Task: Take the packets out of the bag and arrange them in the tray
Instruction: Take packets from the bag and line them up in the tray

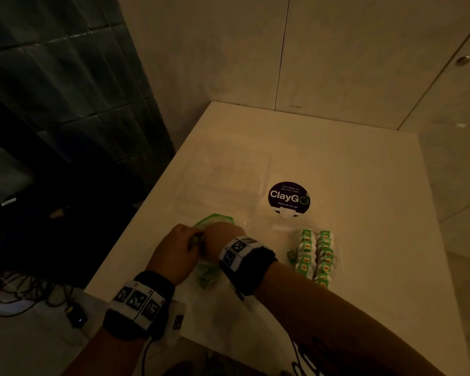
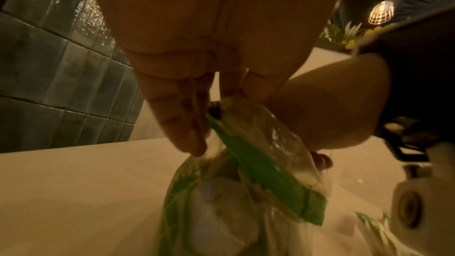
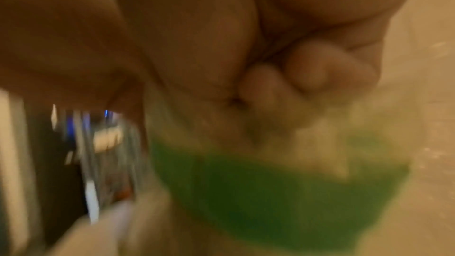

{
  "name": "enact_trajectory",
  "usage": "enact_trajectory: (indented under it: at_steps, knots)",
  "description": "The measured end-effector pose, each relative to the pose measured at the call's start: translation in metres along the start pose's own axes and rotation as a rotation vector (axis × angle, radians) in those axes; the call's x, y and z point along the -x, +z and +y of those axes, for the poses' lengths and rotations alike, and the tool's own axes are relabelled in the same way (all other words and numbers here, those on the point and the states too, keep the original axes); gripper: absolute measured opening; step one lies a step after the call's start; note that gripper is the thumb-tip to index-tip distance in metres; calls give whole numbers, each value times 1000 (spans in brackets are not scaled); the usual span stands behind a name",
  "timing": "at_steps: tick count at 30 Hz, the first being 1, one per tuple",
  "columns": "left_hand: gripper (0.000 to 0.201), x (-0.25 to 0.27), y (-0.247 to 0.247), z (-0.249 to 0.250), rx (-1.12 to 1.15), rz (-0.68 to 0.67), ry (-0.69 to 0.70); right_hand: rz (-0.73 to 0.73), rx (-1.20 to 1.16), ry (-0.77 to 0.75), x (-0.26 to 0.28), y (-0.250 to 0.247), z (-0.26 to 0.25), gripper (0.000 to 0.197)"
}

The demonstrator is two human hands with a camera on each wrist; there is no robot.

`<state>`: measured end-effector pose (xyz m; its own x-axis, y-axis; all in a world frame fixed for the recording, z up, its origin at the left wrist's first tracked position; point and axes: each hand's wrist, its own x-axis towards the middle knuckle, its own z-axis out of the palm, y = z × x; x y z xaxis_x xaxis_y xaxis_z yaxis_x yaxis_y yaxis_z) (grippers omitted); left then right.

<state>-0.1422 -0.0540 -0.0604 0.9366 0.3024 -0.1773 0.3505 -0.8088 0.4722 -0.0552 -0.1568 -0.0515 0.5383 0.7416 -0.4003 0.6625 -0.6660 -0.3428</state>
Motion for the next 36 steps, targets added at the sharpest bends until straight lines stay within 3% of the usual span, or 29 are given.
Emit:
enact_trajectory:
  at_steps: [3, 6, 8, 10, 13, 15, 17, 20, 23, 24, 25, 27, 31, 36]
  knots:
    - [37, 1, -3, 1, 40, 59, 53, -51, -71, 79, 15, -18, 12, 25]
    - [65, 8, -11, 15, 178, 177, 202, 70, -385, 69, 39, -37, 36, 30]
    - [81, 14, -13, 35, 278, 163, 332, 66, -753, 65, 59, -43, 51, 30]
    - [88, 17, -7, 51, 238, 124, 432, 18, -1050, 53, 75, -43, 60, 31]
    - [81, 16, 13, 72, 221, 74, 488, -29, -1261, 31, 92, -40, 73, 26]
    - [71, 17, 22, 84, 370, 26, 468, -43, -1271, 37, 104, -40, 79, 35]
    - [49, 19, 28, 96, 538, 15, 399, -57, -1237, 41, 116, -41, 87, 45]
    - [19, 19, 36, 113, 987, -121, 74, 34, -1160, 106, 129, -40, 99, 53]
    - [22, 17, 46, 121, 1249, -274, -178, 256, -977, 146, 135, -33, 115, 24]
    - [23, 18, 48, 122, 1273, -310, -199, 307, -901, 123, 136, -30, 120, 13]
    - [22, 19, 51, 123, 1283, -338, -204, 338, -834, 91, 138, -29, 122, 13]
    - [19, 21, 55, 125, 1281, -370, -205, 374, -742, 22, 142, -25, 124, 25]
    - [17, 25, 60, 130, 1265, -386, -223, 453, -599, -137, 143, -18, 123, 30]
    - [23, 25, 59, 133, 1386, -402, -279, 475, -447, -131, 138, -11, 124, 33]
